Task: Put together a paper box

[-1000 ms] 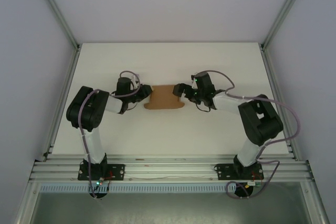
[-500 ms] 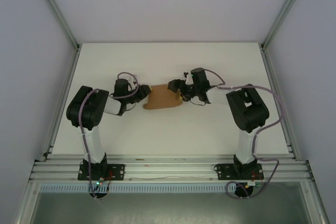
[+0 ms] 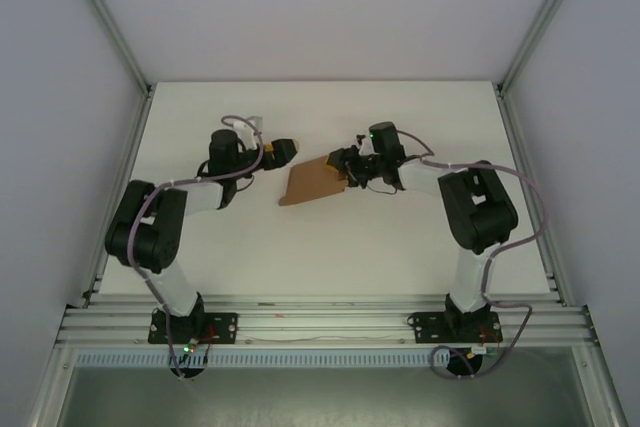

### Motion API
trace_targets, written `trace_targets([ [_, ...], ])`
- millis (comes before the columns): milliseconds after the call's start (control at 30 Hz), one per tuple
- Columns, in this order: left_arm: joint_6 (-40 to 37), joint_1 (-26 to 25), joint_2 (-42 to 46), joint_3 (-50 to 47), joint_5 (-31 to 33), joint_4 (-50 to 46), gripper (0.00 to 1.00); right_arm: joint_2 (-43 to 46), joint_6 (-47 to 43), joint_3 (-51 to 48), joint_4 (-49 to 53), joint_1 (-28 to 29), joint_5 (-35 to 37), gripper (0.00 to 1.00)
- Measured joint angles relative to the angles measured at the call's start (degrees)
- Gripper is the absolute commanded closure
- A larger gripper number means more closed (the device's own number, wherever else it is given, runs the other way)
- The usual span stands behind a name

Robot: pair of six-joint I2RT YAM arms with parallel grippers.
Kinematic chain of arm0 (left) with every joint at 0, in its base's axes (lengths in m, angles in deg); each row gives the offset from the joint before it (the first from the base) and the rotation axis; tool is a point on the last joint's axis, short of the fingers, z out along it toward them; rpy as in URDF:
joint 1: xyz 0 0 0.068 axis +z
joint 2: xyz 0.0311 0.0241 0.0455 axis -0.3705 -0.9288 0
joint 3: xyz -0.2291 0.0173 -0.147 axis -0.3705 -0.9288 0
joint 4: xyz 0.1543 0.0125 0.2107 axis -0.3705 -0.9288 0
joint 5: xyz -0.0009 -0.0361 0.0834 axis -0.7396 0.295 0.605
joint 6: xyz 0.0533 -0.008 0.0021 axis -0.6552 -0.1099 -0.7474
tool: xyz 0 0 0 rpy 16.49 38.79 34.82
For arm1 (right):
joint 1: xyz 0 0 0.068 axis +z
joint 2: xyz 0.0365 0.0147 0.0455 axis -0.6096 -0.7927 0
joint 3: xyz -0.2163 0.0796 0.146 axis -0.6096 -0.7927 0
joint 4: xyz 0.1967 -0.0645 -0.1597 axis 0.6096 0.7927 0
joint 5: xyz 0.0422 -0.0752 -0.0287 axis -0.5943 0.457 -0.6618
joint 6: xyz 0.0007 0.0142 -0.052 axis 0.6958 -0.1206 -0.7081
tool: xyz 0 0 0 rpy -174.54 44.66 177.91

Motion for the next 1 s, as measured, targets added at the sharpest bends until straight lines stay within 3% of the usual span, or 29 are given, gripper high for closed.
trace_targets([
  [67, -9.2, -2.3, 3.1, 2.5, 2.3, -6.1, 0.0, 0.3, 2.4, 2.4, 5.4, -1.2, -0.5, 0.62],
  [267, -39.2, -16.0, 8.3, 10.6, 7.3, -27.4, 0.0, 0.3, 8.2, 11.8, 22.2, -6.0, -4.8, 0.61],
  [400, -52.5, -17.9, 9.5, 12.4, 6.9, -37.6, 0.0, 0.6, 8.7, 15.5, 31.1, -7.8, -6.1, 0.61],
  [467, -57.4, -18.6, 9.2, 13.3, 10.1, -40.9, 0.0, 0.9, 9.4, 15.9, 33.6, -8.1, -7.1, 0.61],
  [733, -67.4, -22.0, 3.3, 17.4, 23.8, -47.3, 0.01, 2.6, 13.5, 14.8, 36.7, -8.1, -9.7, 0.59],
  [867, -69.2, -22.1, 3.1, 17.5, 27.5, -47.0, 0.07, 2.8, 15.1, 14.2, 36.5, -8.1, -10.3, 0.57],
  [1000, -70.3, -22.1, 3.1, 17.4, 29.3, -45.9, 0.23, 2.8, 15.5, 13.9, 36.4, -8.1, -10.7, 0.53],
])
